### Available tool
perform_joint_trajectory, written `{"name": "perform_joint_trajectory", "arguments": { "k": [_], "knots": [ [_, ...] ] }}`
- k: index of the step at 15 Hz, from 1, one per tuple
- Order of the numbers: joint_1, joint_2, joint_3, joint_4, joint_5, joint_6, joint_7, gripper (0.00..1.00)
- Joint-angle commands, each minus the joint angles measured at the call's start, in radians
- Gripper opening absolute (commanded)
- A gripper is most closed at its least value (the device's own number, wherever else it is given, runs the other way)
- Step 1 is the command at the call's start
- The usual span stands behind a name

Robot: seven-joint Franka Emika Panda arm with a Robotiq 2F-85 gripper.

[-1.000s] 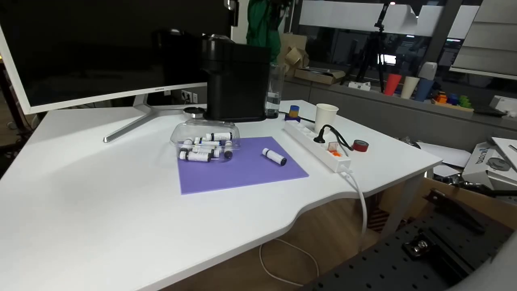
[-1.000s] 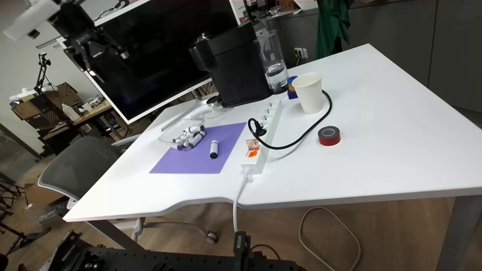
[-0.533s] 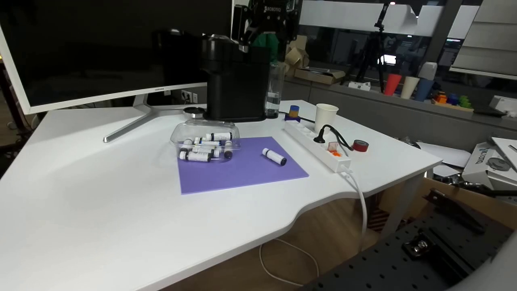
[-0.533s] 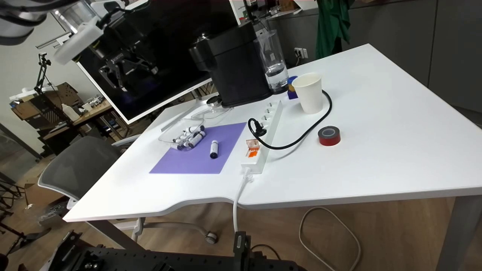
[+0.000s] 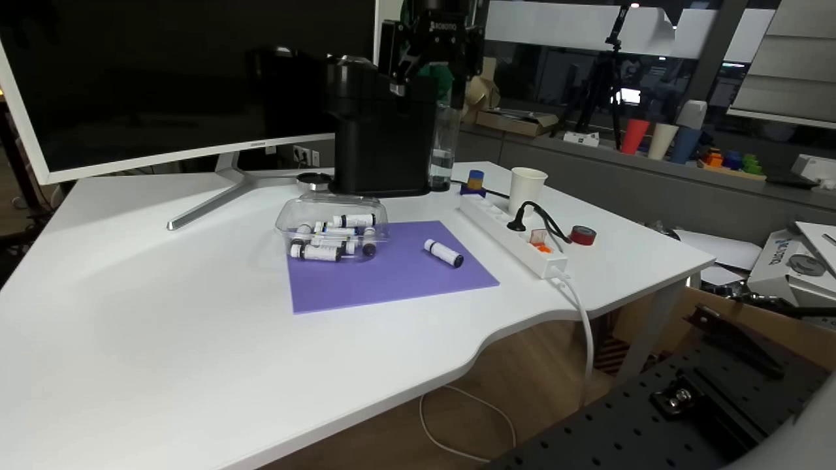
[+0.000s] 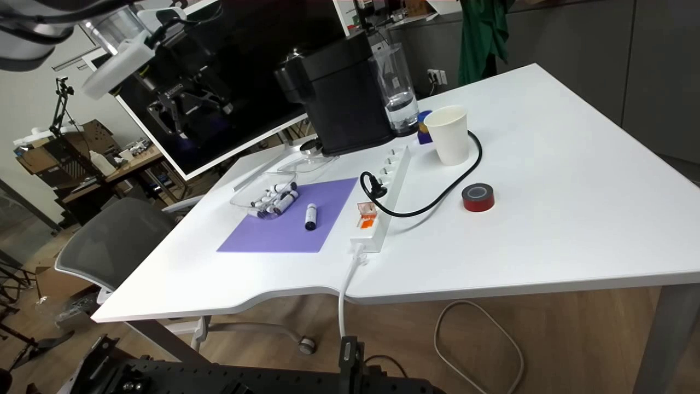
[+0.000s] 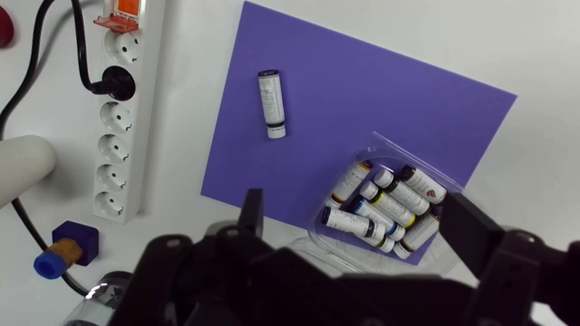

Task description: Remove the bottle from the table and put it in the container

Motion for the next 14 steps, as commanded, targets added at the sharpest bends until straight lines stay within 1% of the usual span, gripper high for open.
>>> {"name": "perform_joint_trajectory", "arguments": {
  "k": [1,5,8,14],
  "knots": [
    [-0.03,0.087,-0.05,-0.01,-0.025,0.061,-0.02,1.0],
    [-0.062,0.225,-0.097,0.016,-0.055,0.117,-0.029,1.0],
    [-0.068,0.319,-0.119,0.045,-0.073,0.141,-0.023,1.0],
    [-0.054,0.458,-0.126,0.11,-0.073,0.14,-0.034,1.0]
  ]
}}
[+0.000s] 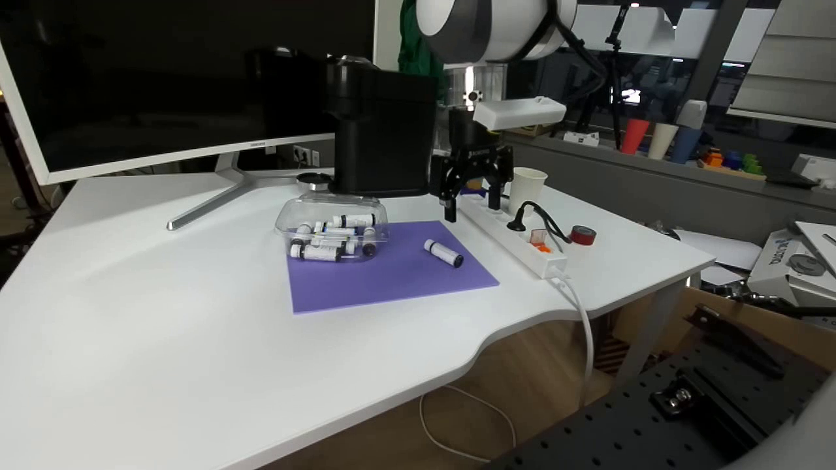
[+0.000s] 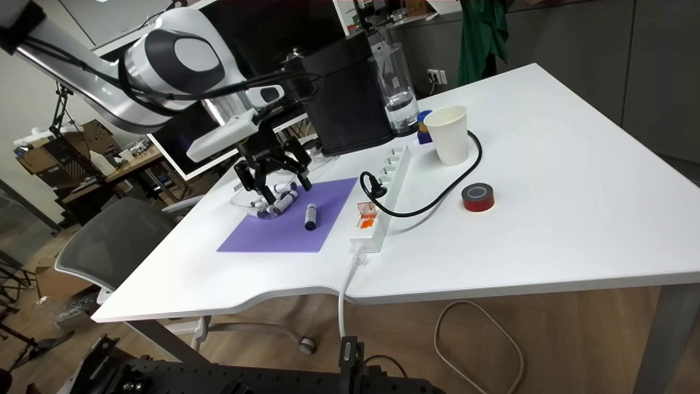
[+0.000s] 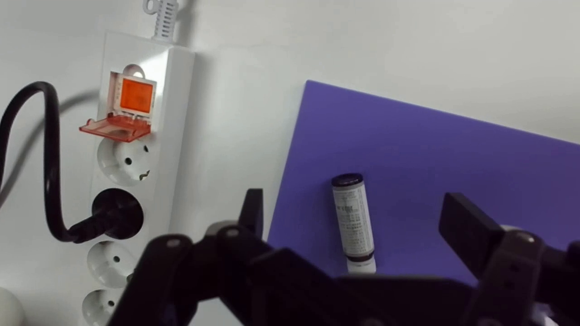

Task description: Remove the bottle from the table and put it in the container

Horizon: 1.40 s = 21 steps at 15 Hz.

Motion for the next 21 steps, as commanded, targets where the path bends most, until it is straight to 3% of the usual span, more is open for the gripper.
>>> {"name": "perform_joint_trajectory", "arguments": {
  "k": [1,14,15,16,21],
  "knots": [
    [0.013,0.077,-0.009,0.065,-0.014,-0.015,-0.003,1.0],
    [0.047,0.285,-0.004,0.208,-0.014,-0.005,-0.03,1.0],
    [0.049,0.297,-0.007,0.22,-0.015,-0.009,-0.03,0.92],
    [0.048,0.308,-0.007,0.229,-0.013,-0.011,-0.031,0.74],
    [0.04,0.334,0.001,0.26,0.0,-0.01,-0.041,0.38]
  ]
}}
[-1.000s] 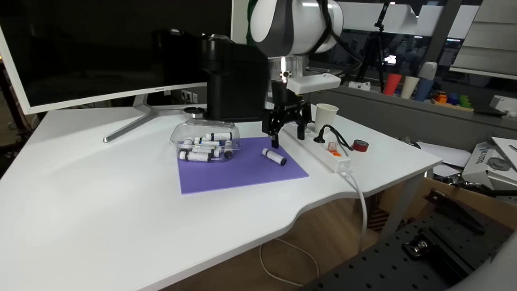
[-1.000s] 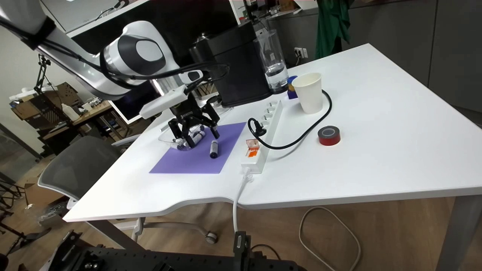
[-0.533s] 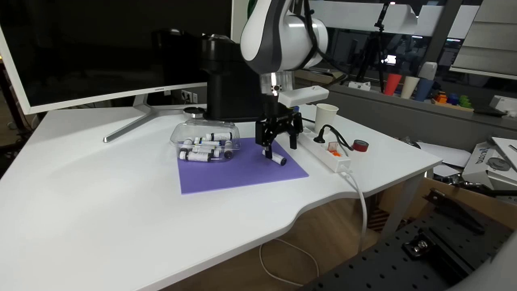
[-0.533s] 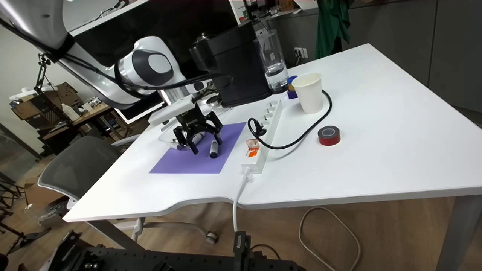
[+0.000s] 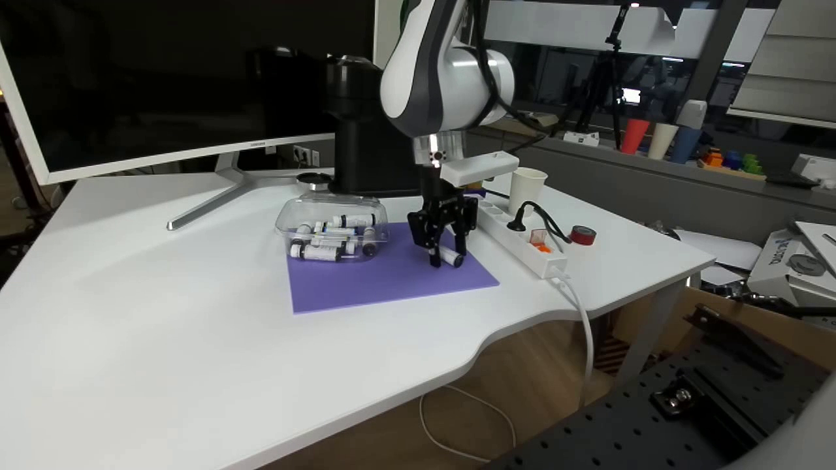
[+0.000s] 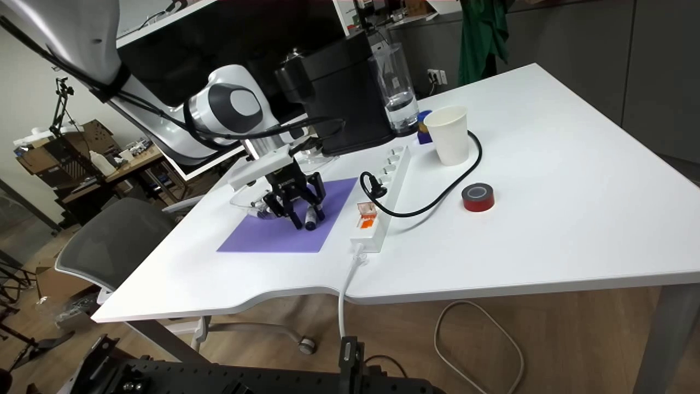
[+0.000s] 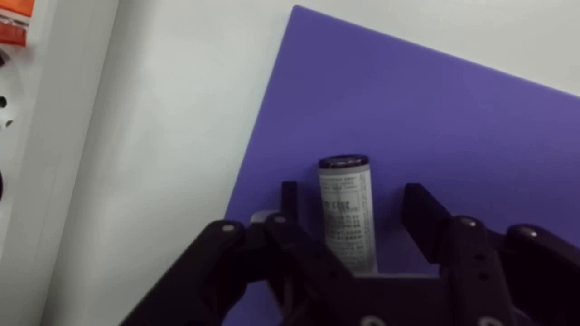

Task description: Remove the bottle from the table and put it in the container

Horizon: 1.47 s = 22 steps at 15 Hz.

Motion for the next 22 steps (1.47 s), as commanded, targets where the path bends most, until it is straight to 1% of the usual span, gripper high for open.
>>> {"name": "perform_joint_trajectory", "arguments": {
  "k": [1,5,8,10,12,14,17,22],
  "knots": [
    [-0.005,0.008,0.002,0.031,0.001,-0.009,-0.008,0.33],
    [0.006,-0.049,-0.007,0.0,-0.009,0.036,0.008,0.05],
    [0.037,-0.129,-0.026,-0.03,-0.044,0.08,0.027,0.07],
    [0.069,-0.176,-0.04,-0.02,-0.079,0.075,0.054,0.07],
    [0.095,-0.207,-0.039,0.006,-0.11,0.051,0.066,0.07],
    [0.116,-0.228,-0.02,0.028,-0.122,0.026,0.071,0.07],
    [0.141,-0.232,0.017,0.055,-0.104,-0.006,0.068,0.07],
    [0.172,-0.191,0.055,0.092,-0.09,-0.035,0.118,0.07]
  ]
}}
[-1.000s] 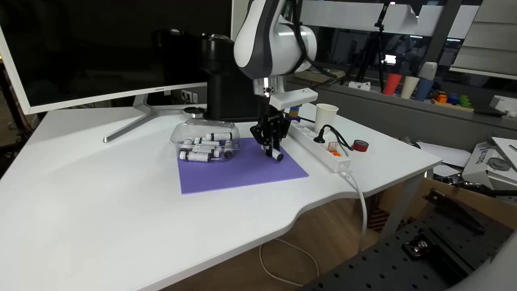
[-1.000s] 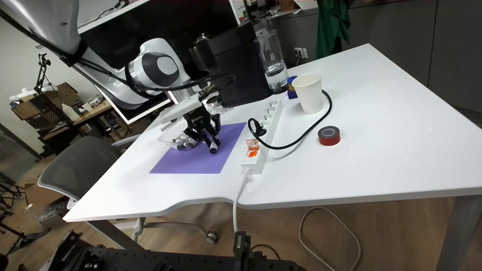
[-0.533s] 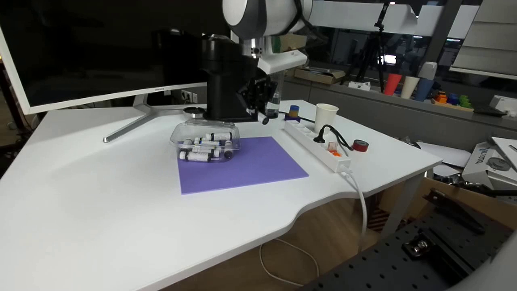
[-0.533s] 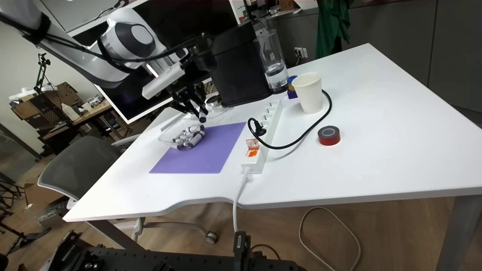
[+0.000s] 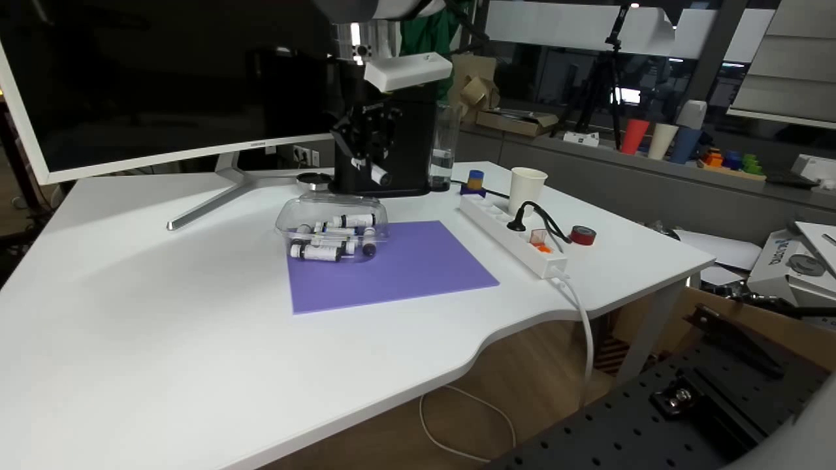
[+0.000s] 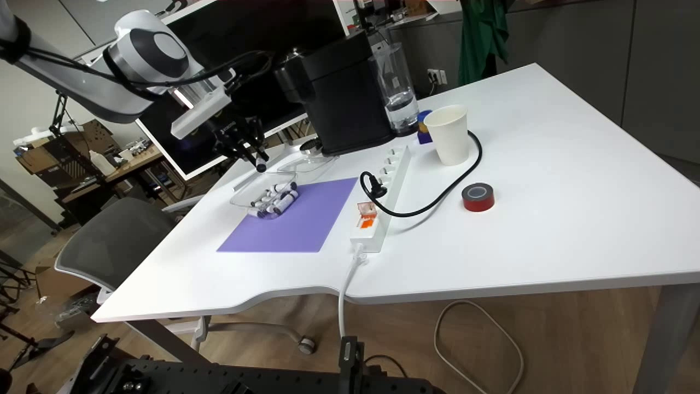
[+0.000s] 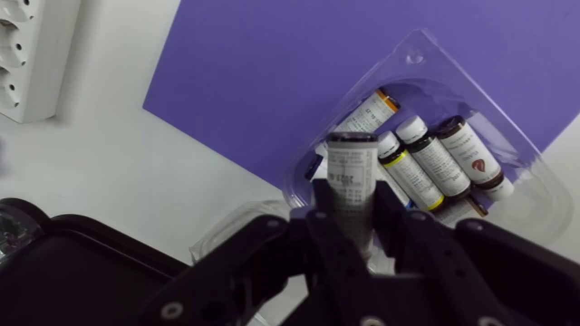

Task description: Remove the bottle from the table and put it in the container

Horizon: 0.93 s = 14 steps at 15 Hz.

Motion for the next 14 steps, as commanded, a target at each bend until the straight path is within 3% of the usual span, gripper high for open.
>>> {"name": "perform_joint_trajectory", "arguments": {
  "k": [1,7,8,9,10,12,14],
  "knots": [
    [0.011,0.043,0.016,0.044,0.002,-0.02,0.055,0.07],
    [0.012,0.126,0.027,0.078,0.031,-0.023,0.052,0.07],
    [0.013,0.138,0.026,0.084,0.032,-0.026,0.051,0.31],
    [0.014,0.15,0.025,0.091,0.036,-0.03,0.052,0.33],
    [0.012,0.161,0.027,0.097,0.047,-0.037,0.051,0.57],
    [0.01,0.174,0.028,0.105,0.061,-0.046,0.05,0.59],
    [0.005,0.169,0.031,0.104,0.082,-0.062,0.048,0.73]
  ]
}}
